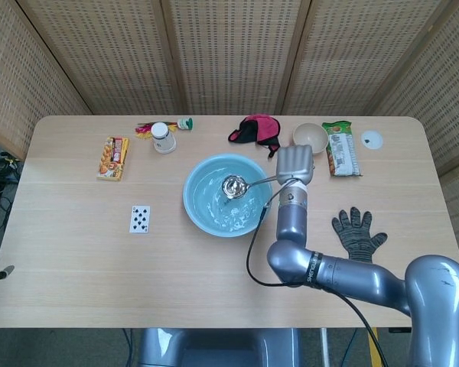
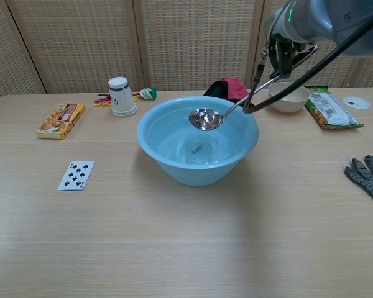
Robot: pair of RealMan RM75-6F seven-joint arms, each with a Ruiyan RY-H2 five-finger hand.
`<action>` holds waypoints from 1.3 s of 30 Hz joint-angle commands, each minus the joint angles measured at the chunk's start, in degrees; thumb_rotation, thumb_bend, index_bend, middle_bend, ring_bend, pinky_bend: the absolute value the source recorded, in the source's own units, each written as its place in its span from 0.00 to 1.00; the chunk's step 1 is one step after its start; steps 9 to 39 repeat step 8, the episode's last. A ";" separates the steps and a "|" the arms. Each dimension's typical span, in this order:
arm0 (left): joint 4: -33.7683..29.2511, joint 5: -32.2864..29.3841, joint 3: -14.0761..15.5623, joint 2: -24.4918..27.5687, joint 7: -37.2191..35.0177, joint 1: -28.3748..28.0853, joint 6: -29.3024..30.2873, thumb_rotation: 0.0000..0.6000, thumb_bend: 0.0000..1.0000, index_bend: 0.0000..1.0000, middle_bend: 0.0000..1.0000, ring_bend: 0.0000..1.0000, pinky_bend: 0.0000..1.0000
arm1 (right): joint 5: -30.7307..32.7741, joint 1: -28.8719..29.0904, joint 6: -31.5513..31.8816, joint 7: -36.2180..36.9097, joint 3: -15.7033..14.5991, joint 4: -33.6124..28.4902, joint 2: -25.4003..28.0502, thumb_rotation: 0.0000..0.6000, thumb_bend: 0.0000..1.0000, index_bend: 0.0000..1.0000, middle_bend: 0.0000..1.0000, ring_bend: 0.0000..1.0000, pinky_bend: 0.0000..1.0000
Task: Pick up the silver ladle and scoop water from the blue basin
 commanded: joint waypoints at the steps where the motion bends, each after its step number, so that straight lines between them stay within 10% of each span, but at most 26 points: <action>1: -0.01 -0.01 0.04 -0.05 0.05 -0.04 -0.04 1.00 0.00 0.00 0.00 0.00 0.00 | 0.49 0.33 0.51 0.04 0.03 -0.78 0.66 1.00 0.95 0.82 1.00 1.00 1.00; 39: -0.13 0.07 0.10 -0.09 0.23 -0.04 0.15 1.00 0.00 0.00 0.00 0.00 0.00 | 1.98 1.40 1.98 -0.38 0.26 -2.28 1.94 1.00 0.95 0.82 1.00 1.00 1.00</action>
